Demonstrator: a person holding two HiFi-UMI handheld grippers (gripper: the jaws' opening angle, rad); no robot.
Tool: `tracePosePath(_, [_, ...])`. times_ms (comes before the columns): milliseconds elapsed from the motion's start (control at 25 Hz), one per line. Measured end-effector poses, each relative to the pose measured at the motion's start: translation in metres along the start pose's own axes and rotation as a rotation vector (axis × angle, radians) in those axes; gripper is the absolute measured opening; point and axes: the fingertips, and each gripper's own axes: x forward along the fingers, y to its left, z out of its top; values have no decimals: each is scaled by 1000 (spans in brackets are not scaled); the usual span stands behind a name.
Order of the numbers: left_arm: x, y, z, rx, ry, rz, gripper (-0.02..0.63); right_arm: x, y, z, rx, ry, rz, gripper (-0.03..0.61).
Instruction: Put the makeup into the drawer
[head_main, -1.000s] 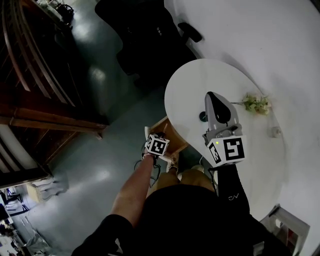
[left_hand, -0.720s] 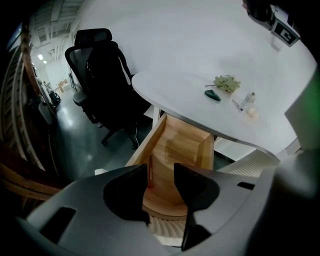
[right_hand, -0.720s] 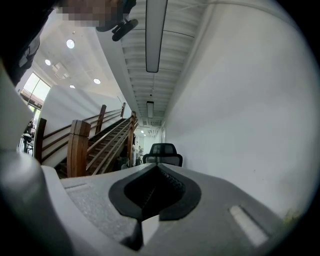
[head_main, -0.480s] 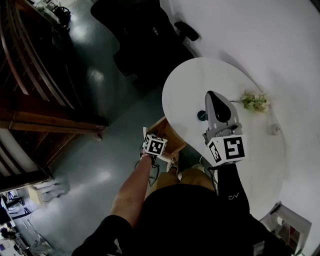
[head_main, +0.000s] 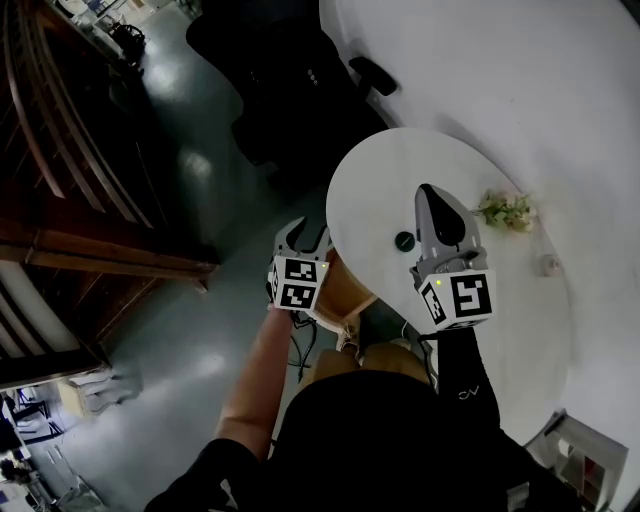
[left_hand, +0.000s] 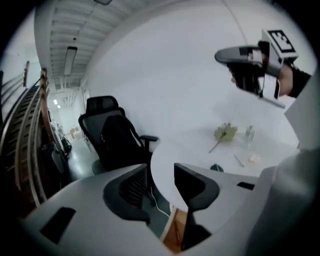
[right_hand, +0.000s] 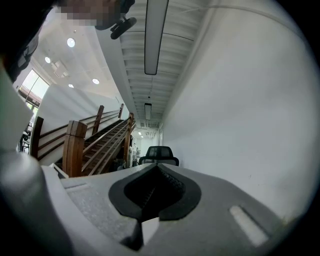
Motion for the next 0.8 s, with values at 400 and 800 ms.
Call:
tracePosePath(400, [-94,-9,191,127,-518,38,168,-1,-6,21,-25,-47,-19,3])
tracePosePath(800, [-81,-63,212,155,-537,-89,167,-31,-44,20,-30,-33,-115,5])
